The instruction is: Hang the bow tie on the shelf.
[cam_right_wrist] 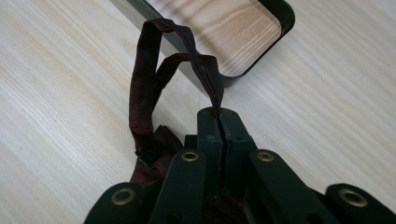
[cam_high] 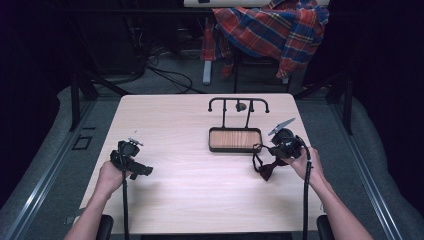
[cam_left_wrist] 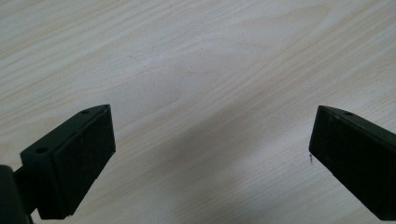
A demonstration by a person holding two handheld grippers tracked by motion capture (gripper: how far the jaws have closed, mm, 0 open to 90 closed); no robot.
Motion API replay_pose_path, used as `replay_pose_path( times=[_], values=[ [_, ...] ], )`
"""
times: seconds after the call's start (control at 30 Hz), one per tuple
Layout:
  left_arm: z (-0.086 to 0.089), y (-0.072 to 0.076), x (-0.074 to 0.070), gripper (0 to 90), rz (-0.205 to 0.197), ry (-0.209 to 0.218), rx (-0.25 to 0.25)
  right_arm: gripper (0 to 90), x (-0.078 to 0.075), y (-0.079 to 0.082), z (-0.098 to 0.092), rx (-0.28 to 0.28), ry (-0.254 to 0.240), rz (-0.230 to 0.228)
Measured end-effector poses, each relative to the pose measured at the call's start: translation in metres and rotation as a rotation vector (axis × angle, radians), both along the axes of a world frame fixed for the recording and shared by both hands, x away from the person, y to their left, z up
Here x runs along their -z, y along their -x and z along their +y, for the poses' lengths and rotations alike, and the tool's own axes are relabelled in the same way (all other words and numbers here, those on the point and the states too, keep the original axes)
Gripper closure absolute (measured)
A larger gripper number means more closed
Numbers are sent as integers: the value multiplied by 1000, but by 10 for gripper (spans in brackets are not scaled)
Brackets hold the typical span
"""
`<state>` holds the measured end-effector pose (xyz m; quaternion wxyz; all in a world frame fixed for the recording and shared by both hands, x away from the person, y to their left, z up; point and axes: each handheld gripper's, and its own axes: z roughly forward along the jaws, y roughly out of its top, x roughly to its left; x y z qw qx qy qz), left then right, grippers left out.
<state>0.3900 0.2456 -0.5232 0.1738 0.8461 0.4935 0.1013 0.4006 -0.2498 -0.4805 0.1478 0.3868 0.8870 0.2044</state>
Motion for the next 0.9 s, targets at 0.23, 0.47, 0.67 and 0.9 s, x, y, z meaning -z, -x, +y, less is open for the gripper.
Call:
replay_pose_path(
  times=[0.23,0.47,0.67,0.9],
  values=[
    [0,0,0,4,-7,-10,4,883,-5,1,-2,23,-16,-34],
    [0,1,-1,10,-42,-33,2,883,-8,2,-3,21,-29,-47],
    [0,1,-2,12,-53,-43,6,883,-16,6,-3,27,-31,-81],
    [-1,2,-3,32,-69,-59,9,883,-20,8,-5,37,-38,-99]
  ],
)
